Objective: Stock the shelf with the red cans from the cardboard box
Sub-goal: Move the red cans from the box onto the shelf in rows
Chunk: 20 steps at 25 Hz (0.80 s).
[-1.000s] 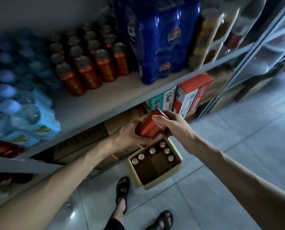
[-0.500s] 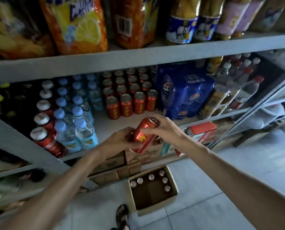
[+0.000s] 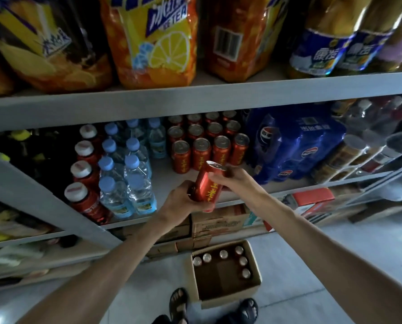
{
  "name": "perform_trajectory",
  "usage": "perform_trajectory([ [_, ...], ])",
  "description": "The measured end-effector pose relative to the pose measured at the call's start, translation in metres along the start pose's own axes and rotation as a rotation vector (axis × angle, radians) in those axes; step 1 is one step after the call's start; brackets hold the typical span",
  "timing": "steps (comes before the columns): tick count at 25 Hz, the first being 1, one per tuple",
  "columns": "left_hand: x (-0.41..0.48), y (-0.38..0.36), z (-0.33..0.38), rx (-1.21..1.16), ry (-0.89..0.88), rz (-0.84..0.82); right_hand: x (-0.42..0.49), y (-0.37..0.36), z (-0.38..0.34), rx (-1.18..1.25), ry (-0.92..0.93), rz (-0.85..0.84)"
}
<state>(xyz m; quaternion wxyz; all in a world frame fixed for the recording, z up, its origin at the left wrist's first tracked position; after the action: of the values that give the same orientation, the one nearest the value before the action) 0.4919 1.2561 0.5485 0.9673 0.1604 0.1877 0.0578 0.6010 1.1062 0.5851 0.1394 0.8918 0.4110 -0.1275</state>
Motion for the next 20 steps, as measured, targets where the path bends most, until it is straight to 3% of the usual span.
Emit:
perform_trajectory([
  [5,0.012,-0.010,-0.019,-0.038,0.043,0.190,0.034,-0.011,0.014,-0.272,-0.032,0.095],
  [9,0.026,-0.004,-0.033,0.063,0.156,0.277,0.062,-0.025,0.016,-0.440,0.124,0.206],
  [15,0.030,0.003,-0.053,0.448,0.370,0.021,0.096,-0.036,0.033,-0.473,0.205,0.220],
  [20,0.035,0.006,-0.051,0.484,0.404,-0.099,0.105,-0.054,0.037,-0.433,0.222,0.270],
])
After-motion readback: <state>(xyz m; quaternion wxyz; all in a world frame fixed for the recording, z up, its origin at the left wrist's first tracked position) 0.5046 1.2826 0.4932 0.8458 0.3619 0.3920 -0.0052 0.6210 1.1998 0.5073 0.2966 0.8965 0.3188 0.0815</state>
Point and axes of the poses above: each hand's wrist, its own x-axis towards the middle knuckle, its own y-axis out of the back of the hand, z = x × y, the point moved 2 cm from there along x, towards the middle knuckle, and after that the axes turned 5 degrees about -z, right-handed, at the moved point
